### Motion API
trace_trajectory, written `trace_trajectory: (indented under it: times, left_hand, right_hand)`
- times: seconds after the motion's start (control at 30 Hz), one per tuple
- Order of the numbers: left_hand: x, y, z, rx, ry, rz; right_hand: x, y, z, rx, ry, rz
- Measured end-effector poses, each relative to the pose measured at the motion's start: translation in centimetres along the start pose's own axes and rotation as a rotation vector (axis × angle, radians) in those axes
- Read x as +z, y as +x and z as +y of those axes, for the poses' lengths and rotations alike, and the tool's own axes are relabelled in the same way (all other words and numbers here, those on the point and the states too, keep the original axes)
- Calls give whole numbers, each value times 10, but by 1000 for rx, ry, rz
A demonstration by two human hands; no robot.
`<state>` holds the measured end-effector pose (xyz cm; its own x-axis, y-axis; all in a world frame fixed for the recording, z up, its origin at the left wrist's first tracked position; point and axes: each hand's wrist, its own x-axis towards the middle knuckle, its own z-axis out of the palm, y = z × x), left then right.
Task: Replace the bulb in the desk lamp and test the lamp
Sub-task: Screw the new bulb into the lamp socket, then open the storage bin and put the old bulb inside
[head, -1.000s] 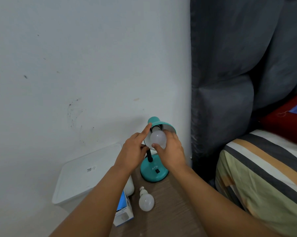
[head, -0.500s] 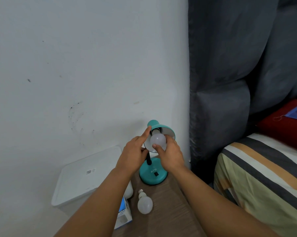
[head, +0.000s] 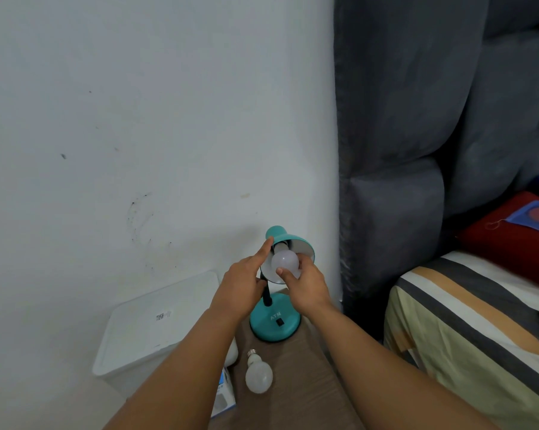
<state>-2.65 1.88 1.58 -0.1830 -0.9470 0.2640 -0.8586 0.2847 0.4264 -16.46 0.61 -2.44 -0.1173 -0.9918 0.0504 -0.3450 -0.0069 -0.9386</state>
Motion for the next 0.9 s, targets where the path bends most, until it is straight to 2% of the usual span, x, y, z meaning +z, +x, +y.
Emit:
trace_trajectory:
  times: [0.2,0.3,0.4,0.53,0.7,0.9]
  left_hand:
    - [-2,0,1,-29,-2,-27]
    - [-4,-4,-4,-13,24,-37]
    - [-9,-11,-13,-20,32,-15]
    - [-14,-34,-25,-69,-28,31]
    - [-27,-84,-63,-119,0,103]
    - [-60,-141,-121,-325,-21,257]
  right_hand:
    - [-2,0,1,-12,27,17]
    - [1,-9,2,-20,-7,101]
    - [1,-28,1,-80,-3,183]
    - [3,-53,6,-176,-30,196]
    - [16,-70,16,-223,-43,25]
    - [54,-69,11,-226,-124,-223]
